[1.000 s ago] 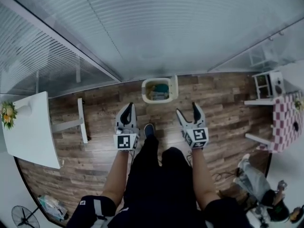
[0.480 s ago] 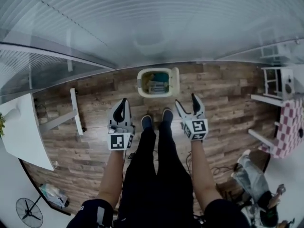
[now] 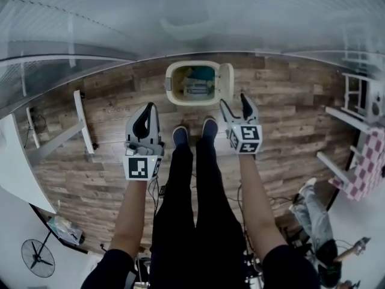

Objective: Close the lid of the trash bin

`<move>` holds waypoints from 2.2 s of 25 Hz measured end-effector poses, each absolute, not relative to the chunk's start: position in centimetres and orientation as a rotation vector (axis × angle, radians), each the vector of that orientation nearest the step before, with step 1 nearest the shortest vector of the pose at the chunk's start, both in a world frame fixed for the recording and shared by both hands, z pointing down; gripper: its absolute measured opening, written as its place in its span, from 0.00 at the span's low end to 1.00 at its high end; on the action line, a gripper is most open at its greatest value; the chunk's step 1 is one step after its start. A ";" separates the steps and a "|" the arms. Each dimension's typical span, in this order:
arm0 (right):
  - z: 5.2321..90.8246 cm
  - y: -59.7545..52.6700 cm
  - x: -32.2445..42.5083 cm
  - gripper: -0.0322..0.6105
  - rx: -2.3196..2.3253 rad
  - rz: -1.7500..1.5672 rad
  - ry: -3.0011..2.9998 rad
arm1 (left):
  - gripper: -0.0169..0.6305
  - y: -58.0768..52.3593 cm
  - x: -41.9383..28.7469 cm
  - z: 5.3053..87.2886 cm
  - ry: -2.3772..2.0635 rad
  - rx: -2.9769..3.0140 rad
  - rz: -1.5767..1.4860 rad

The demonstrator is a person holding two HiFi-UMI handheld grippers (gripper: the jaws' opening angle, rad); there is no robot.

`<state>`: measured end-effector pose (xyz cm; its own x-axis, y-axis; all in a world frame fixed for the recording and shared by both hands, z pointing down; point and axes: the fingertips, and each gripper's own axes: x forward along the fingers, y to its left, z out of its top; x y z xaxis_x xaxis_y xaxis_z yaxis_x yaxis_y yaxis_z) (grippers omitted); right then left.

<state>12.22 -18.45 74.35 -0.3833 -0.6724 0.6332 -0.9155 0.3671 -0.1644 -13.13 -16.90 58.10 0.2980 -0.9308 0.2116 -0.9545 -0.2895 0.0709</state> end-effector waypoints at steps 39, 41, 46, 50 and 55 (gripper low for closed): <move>80.6 -16.9 -4.8 0.24 0.942 0.636 -2.342 | 0.04 -14.4 -17.7 65.3 -1.914 2.217 0.241; 81.5 -16.8 -5.7 0.24 0.916 0.629 -2.330 | 0.04 -14.0 -18.1 66.1 -1.916 2.206 0.261; 83.4 -16.7 -7.2 0.23 0.892 0.653 -2.288 | 0.04 -13.6 -18.4 67.3 -1.908 2.215 0.276; 84.6 -16.7 -7.9 0.22 0.883 0.670 -2.278 | 0.04 -13.3 -18.8 68.4 -1.901 2.204 0.287; 86.5 -16.5 -8.9 0.17 0.858 0.650 -2.245 | 0.04 -13.0 -19.1 69.1 -1.890 2.181 0.283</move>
<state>-8.86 -16.47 86.49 -0.5817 -0.3993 0.7086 -0.7161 0.6646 -0.2133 -19.07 -12.96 69.12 0.1439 -0.9428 0.3008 -0.9895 -0.1336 0.0548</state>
